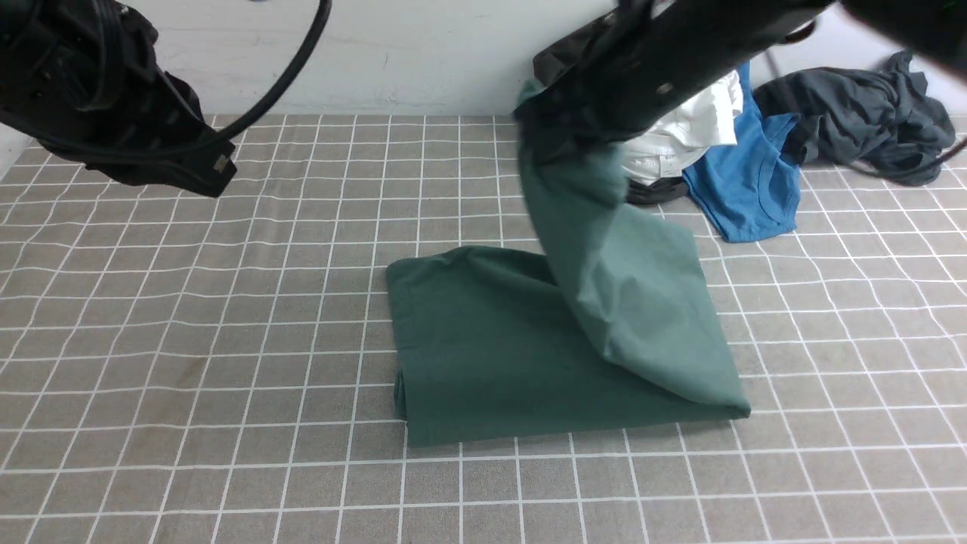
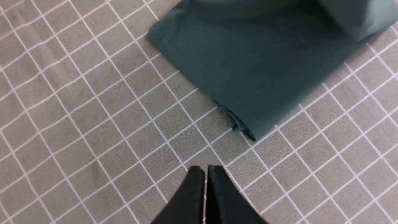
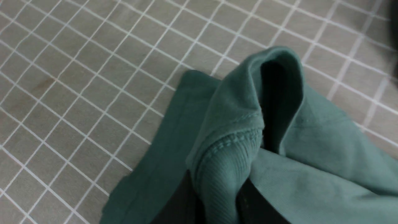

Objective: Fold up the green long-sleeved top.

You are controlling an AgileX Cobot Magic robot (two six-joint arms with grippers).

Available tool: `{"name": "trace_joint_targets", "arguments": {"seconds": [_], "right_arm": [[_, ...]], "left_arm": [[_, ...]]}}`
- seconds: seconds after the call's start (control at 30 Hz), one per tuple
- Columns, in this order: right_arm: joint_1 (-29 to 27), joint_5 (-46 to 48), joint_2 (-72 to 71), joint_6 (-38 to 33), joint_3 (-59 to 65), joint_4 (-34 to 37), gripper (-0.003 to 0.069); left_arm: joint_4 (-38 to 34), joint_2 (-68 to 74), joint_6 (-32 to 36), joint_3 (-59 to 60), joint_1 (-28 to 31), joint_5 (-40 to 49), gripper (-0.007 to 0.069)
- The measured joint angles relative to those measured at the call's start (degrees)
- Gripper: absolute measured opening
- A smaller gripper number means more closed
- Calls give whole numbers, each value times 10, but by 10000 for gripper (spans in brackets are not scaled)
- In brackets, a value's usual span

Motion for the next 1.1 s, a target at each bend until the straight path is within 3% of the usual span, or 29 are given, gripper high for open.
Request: {"name": "trace_joint_targets", "arguments": {"seconds": [0.17, 0.27, 0.37, 0.4, 0.43, 0.57, 0.63, 0.77, 0.9, 1.07, 1.1], "right_arm": [[43, -31, 93, 7, -31, 5, 87], [53, -28, 132, 7, -58, 26, 139], [54, -10, 141, 9, -87, 40, 281], [54, -8, 140, 9, -89, 40, 290], [52, 18, 134, 9, -113, 41, 377], [48, 112, 114, 8, -167, 9, 492], [47, 143, 101, 5, -187, -28, 506], [47, 155, 74, 7, -183, -74, 475], [47, 156, 9, 8, -109, -80, 335], [47, 156, -136, 8, 78, -83, 90], [47, 156, -136, 8, 86, -83, 81]], "left_arm": [[-3, -40, -2, 0, 0, 2, -7], [-3, -59, -2, 0, 0, 3, -7], [-3, -74, -2, 2, 0, 3, -7], [-3, -74, -2, 3, 0, 3, -7], [-3, -80, -2, 14, 0, 3, -7], [-3, -93, -2, 62, 0, 3, -7], [-3, -105, -2, 95, 0, 3, -7], [-2, -135, -2, 144, 0, 1, -7], [10, -215, -2, 222, 0, -17, -7], [50, -365, -12, 341, 0, -71, -7], [50, -370, -12, 345, 0, -73, -7]]}}
